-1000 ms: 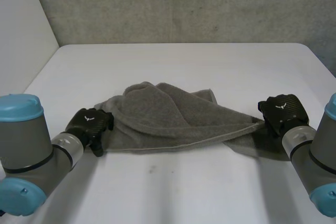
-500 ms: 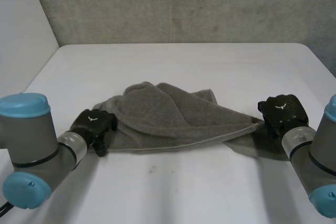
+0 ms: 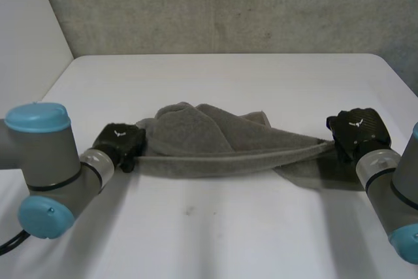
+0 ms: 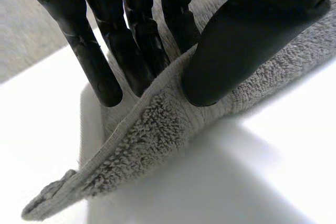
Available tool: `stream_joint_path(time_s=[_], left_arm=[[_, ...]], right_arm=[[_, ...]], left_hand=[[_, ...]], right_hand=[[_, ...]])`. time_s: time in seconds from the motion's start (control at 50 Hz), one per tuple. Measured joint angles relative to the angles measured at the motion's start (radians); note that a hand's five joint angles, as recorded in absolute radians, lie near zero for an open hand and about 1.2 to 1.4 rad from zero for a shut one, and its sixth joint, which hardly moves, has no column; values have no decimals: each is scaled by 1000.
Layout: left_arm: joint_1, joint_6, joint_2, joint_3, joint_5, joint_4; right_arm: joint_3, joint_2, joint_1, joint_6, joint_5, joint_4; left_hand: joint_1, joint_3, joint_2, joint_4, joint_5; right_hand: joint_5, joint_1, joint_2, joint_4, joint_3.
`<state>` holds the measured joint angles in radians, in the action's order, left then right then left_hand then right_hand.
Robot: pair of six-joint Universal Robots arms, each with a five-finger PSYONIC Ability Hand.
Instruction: Fold the towel.
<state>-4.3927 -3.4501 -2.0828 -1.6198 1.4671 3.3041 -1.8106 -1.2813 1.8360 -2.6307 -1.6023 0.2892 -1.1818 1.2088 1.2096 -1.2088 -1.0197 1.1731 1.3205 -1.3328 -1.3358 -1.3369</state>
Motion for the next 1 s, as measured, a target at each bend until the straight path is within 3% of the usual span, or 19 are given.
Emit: stream_joint_path(time_s=[0.14, 0.3, 0.46, 0.58, 0.78, 0.88, 1.0], left_arm=[[-15, 1, 225, -6, 2, -34], [-94, -2, 611, 49, -2, -185], [-122, -3, 741, 143, -4, -325], [-118, -3, 685, 161, -4, -356], [-111, -5, 363, 224, 3, -343], [-94, -9, 178, 360, 9, -336], [-61, -11, -9, 672, 23, -313]], right_arm=[[78, -129, 6, 22, 3, -141], [336, -311, 2, 44, 92, -558], [627, -351, 0, 46, 169, -853], [720, -283, 3, 52, 183, -948], [758, -11, 16, 107, 171, -935], [844, 161, 24, 121, 151, -863], [1100, 344, 69, 119, 77, -692]], left_hand=[[-5, 6, 6, -7, -4], [-14, 7, 7, -7, -9], [-15, 7, 8, -8, -13], [-16, 7, 8, -8, -13], [-16, 7, 8, -8, -13], [-16, 7, 8, -8, -13], [-16, 7, 8, -8, -13]], right_hand=[[0, 0, -1, 0, 0], [0, 0, -1, 0, 0], [3, 1, -1, 0, 0], [3, 2, -1, 0, 0], [3, 3, -1, 0, 0], [3, 3, -1, 0, 0], [3, 3, -1, 0, 0]])
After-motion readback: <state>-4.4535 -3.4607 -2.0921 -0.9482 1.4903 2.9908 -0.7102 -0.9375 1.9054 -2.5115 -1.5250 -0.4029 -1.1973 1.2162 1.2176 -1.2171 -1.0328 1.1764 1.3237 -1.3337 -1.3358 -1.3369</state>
